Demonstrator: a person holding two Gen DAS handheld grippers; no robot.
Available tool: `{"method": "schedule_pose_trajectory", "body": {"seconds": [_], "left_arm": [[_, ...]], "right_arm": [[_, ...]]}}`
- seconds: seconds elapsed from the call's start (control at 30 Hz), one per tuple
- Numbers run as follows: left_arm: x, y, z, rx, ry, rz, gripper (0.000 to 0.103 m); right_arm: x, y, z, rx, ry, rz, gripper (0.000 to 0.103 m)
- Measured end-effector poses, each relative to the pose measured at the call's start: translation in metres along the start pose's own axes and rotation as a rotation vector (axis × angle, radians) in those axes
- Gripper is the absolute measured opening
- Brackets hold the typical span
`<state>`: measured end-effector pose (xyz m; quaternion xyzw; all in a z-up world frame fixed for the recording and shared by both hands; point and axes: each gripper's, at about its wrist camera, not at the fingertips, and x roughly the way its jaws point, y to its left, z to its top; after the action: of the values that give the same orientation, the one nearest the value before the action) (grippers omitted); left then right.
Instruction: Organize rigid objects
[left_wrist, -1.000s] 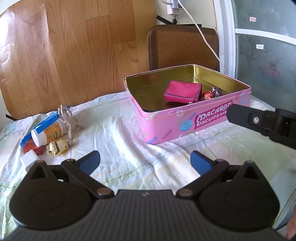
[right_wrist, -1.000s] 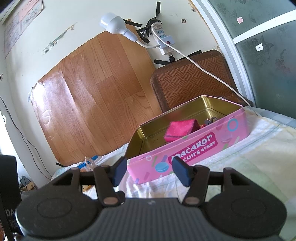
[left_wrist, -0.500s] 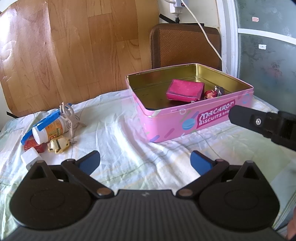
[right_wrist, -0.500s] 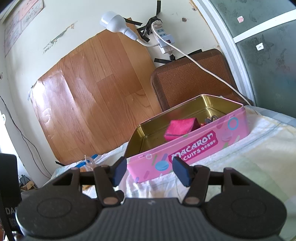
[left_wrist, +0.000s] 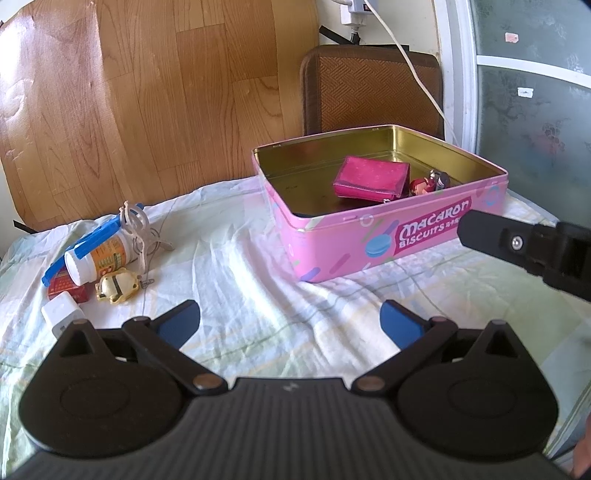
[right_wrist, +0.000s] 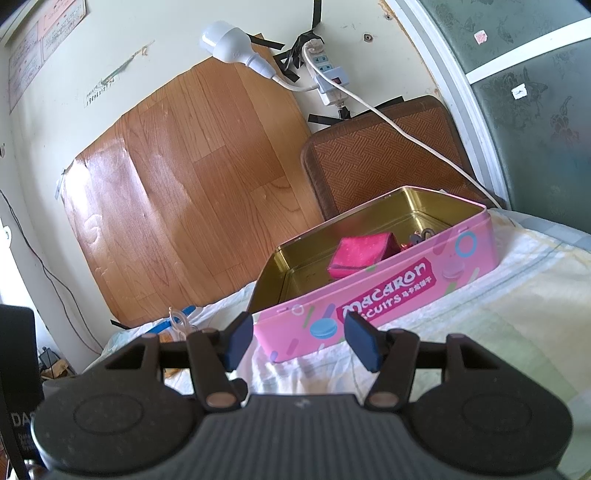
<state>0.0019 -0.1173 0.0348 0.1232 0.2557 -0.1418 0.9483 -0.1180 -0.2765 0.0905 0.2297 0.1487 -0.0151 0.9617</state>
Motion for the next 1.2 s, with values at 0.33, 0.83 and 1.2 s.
{"method": "schedule_pose_trajectory", "body": {"seconds": [0.33, 0.83, 1.2], "left_arm": [[0.003, 0.029, -0.005, -0.055, 0.012, 0.032, 0.103], [-0.001, 0.201, -0.04, -0.372, 0.033, 0.308, 0.103], [0.016, 0.286, -0.04, -0.576, 0.031, 0.213, 0.096]], "right_arm": [[0.014, 0.021, -0.003, -0.053, 0.036, 0.024, 0.056], [0.094, 0.147, -0.047, -0.39, 0.245, 0.251, 0.056], [0.185, 0.235, -0.073, -0.621, 0.386, 0.421, 0.057]]}}
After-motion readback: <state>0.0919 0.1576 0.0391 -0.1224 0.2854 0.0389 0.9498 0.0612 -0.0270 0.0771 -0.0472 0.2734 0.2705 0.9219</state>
